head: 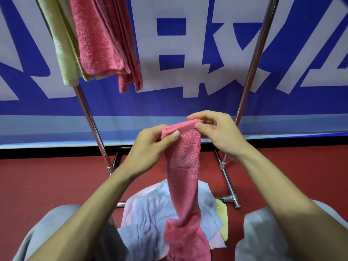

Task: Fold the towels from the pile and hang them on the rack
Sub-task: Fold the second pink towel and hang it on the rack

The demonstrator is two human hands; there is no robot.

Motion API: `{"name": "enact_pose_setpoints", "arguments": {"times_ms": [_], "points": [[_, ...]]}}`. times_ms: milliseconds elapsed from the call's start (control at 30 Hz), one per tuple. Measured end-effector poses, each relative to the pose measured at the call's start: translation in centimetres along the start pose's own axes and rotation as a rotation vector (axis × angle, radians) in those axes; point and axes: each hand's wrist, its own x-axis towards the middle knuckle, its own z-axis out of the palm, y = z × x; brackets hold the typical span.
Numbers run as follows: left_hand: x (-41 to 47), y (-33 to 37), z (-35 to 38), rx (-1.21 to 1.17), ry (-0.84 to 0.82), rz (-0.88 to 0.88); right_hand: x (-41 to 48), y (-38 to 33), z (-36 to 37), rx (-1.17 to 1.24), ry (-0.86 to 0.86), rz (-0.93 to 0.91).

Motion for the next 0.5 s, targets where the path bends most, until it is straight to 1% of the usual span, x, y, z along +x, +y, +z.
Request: {"name": "enact_pose_setpoints", "arguments": {"times_ms": [100, 167, 267, 367, 500], "points": [[-0.1, 0.7, 0.2, -0.005, 0.077, -0.041, -0.2, -0.5, 0.1, -0.022, 0.011, 0.059], [-0.1, 1.1, 0.2, -0.017, 0.078, -0.070, -0.5, -0.6, 0.2, -0.002, 0.035, 0.105], [0.3, 2.3, -0.4, 0.006, 0.077, -0.035, -0.3, -1.4, 0.2, 0.069, 0.025, 0.122], [1.3, 5.0, -1.3, 0.005, 0.096, 0.036, 0.6, -4.5, -0.5, 0.106, 0.021, 0.067], [3.1, 9.3, -2.7, 0.027, 0.123, 0.124, 2.7, -8.8, -1.8, 0.101, 0.117, -0.002]]}}
